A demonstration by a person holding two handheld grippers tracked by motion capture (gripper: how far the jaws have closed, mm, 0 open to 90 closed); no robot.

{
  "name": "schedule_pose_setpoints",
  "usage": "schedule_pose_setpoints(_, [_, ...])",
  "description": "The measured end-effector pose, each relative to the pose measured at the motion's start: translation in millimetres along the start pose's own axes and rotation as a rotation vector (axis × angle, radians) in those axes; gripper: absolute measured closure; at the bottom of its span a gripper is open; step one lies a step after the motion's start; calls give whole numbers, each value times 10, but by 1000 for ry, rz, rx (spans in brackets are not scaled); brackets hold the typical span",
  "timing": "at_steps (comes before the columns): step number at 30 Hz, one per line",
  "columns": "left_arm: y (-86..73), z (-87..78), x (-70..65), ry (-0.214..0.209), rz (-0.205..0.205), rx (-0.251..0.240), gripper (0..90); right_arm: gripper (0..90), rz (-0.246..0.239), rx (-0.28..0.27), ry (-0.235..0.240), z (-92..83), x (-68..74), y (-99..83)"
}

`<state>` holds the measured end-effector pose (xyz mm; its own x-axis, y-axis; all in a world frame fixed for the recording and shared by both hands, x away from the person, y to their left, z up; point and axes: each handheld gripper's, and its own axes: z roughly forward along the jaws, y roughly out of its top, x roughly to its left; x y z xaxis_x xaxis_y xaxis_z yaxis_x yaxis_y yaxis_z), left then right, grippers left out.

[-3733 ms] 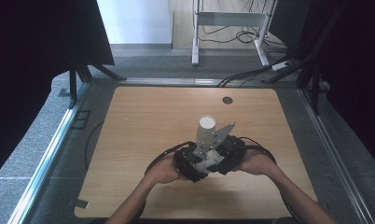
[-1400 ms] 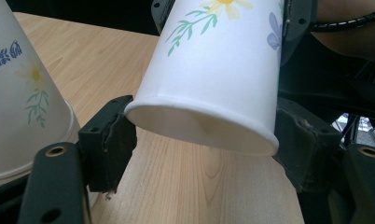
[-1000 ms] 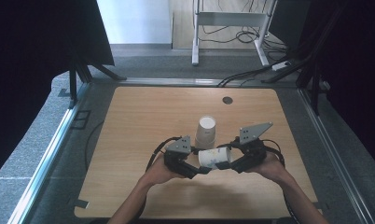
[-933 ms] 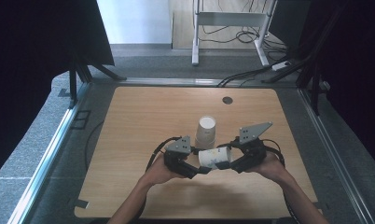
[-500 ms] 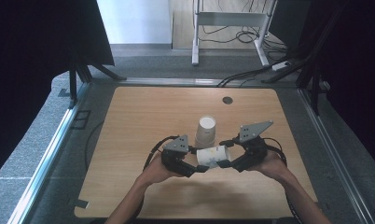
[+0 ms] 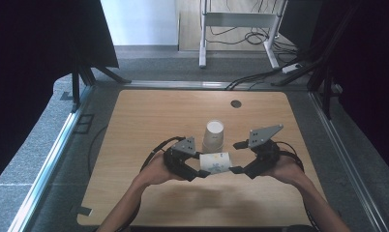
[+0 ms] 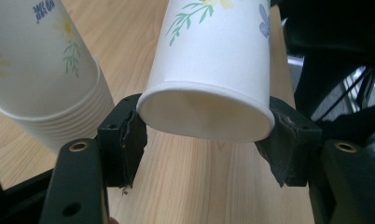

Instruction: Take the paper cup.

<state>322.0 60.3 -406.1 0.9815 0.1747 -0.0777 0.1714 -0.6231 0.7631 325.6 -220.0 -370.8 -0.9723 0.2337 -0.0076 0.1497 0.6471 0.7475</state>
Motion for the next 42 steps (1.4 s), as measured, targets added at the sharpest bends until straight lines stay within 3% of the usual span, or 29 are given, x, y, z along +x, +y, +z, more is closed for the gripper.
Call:
schedule_pose_setpoints(1, [34,-12,10,-3,5,34,356,165,-13,18,-4,13,9,9])
schedule_pose_setpoints(4, [63,-14,14,-5,3,50,356,165,-25,34,-6,25,19,21])
schedule_pose_setpoints(11, [193,-20,31,-15,23,151,355,160,-87,110,-12,127,80,81])
schedule_pose_setpoints(13, [208,-17,26,-15,15,151,355,160,-95,118,-12,141,88,90])
schedule_pose_setpoints(18, [288,-1,50,-17,29,210,355,160,-138,164,-8,231,129,137])
schedule_pose_setpoints(31, [399,51,51,-29,32,294,355,187,-194,233,-10,369,194,190])
schedule_pose_setpoints(42, [452,100,58,-47,19,347,355,284,-240,295,-3,461,245,204])
